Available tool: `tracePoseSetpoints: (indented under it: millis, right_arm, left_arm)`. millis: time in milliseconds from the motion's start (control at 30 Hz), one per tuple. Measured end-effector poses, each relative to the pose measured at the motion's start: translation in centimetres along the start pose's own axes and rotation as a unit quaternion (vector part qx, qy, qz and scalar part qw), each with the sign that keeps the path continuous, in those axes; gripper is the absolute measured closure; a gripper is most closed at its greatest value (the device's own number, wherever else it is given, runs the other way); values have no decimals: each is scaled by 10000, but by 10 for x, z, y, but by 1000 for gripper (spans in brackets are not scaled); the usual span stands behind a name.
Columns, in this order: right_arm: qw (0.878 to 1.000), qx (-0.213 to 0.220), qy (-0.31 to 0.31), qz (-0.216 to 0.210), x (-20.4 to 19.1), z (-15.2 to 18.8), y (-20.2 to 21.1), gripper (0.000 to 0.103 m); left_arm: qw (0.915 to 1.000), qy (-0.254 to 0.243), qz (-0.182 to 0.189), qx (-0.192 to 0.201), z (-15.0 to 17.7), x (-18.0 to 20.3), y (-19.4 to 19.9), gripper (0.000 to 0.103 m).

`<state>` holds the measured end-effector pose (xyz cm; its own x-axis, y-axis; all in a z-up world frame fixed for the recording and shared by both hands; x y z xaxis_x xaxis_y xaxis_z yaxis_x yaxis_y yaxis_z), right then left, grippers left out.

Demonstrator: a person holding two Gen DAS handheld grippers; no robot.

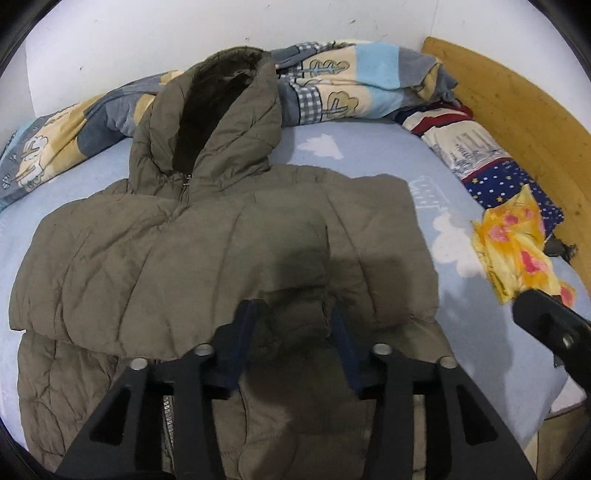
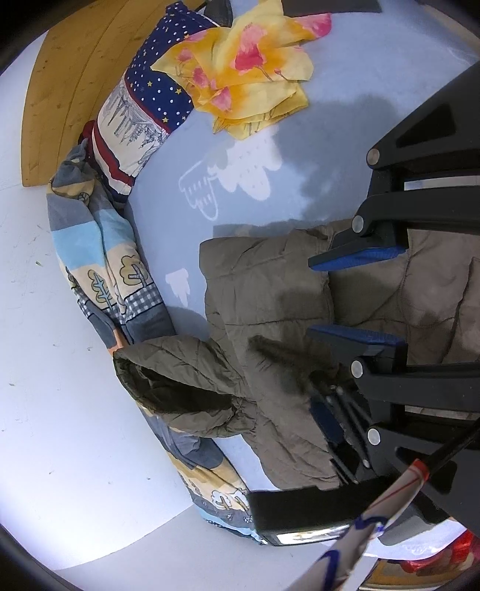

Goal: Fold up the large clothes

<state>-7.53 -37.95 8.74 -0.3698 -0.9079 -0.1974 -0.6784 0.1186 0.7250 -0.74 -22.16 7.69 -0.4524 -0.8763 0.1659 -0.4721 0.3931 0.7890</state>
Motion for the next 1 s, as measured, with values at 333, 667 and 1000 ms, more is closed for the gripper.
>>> tracePoseSetpoints:
  millis: [333, 667, 1000]
  right_arm:
    - [9998, -113, 51, -153, -13, -2, -15, 70]
    - [9925, -418, 1055, -460, -81, 6, -80, 70]
    - [9864, -1263, 1037, -158, -85, 24, -146, 69]
  left_arm:
    - [9955, 243, -600, 690, -7, -90, 76, 51]
    - [9798, 964, -1727, 294, 12, -233, 52, 51]
    - [9799, 1370, -1421, -298, 28, -273, 13, 49]
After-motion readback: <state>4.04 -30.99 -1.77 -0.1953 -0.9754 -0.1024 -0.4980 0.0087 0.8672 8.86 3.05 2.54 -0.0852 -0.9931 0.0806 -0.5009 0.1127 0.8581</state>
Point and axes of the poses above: each gripper's, at about its wrist camera, not at the fingertips, and y roughly against the way its jaws point, x to its right, z to its underside, the point moved 1 cm from there along -y, roughly the way its jaws point, and after that the axes turned 4 degrees about z, right-handed, at the moved point
